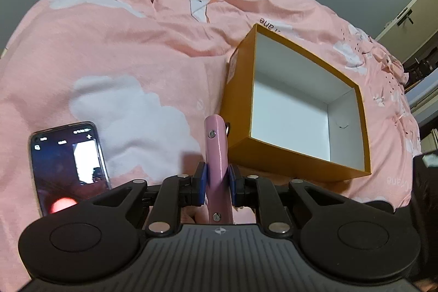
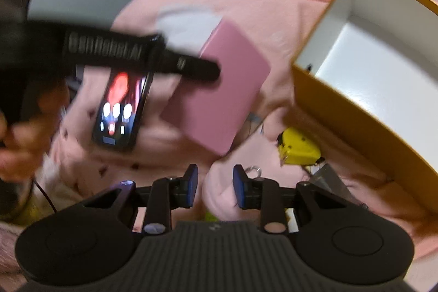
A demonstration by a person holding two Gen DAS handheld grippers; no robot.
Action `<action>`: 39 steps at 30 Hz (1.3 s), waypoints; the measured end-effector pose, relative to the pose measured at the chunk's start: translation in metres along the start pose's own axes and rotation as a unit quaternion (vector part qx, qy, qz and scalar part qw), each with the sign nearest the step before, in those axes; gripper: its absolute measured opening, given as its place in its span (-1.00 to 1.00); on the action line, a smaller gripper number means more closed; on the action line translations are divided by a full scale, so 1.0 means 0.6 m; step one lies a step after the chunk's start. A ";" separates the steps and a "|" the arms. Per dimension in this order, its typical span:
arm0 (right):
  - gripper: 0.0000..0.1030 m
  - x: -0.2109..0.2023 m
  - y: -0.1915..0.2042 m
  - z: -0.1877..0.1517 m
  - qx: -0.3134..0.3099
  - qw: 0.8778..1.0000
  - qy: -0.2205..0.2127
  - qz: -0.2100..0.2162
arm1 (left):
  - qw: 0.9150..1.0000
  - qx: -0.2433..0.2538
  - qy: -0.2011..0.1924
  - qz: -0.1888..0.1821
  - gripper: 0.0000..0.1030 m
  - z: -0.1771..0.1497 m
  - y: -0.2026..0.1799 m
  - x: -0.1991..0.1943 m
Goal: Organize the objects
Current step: 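Lift the pink card with the left tool while the right tool grasps the pink backpack, then lower the card into the orange box while the right tool releases the backpack there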
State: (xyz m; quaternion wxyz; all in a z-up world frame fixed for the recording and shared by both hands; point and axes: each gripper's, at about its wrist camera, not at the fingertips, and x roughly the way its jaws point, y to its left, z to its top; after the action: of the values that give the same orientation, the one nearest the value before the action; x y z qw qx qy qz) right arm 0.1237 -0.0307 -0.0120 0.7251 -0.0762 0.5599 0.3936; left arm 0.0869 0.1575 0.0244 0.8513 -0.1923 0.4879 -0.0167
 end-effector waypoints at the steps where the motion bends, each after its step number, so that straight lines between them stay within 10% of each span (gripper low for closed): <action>1: -0.40 0.006 0.006 -0.004 -0.010 1.000 0.008 -0.006 | 1.000 0.000 -0.001 -0.001 -0.64 -0.002 0.002 -0.002; 16: 0.14 0.053 0.024 -0.047 -0.083 0.991 0.050 -0.093 | 1.000 0.001 -0.009 -0.019 -0.64 -0.021 0.012 -0.015; 39: -0.55 -0.216 -0.028 0.009 -0.041 0.987 -0.129 -0.092 | 0.990 0.076 -0.098 -0.064 -0.66 0.048 -0.078 -0.090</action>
State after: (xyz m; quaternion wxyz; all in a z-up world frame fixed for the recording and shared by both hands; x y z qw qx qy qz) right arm 0.1306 -0.1023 0.0974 0.8205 -0.1053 0.4357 0.3547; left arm 0.0904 0.1347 0.0981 0.9043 -0.1583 0.3862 -0.0892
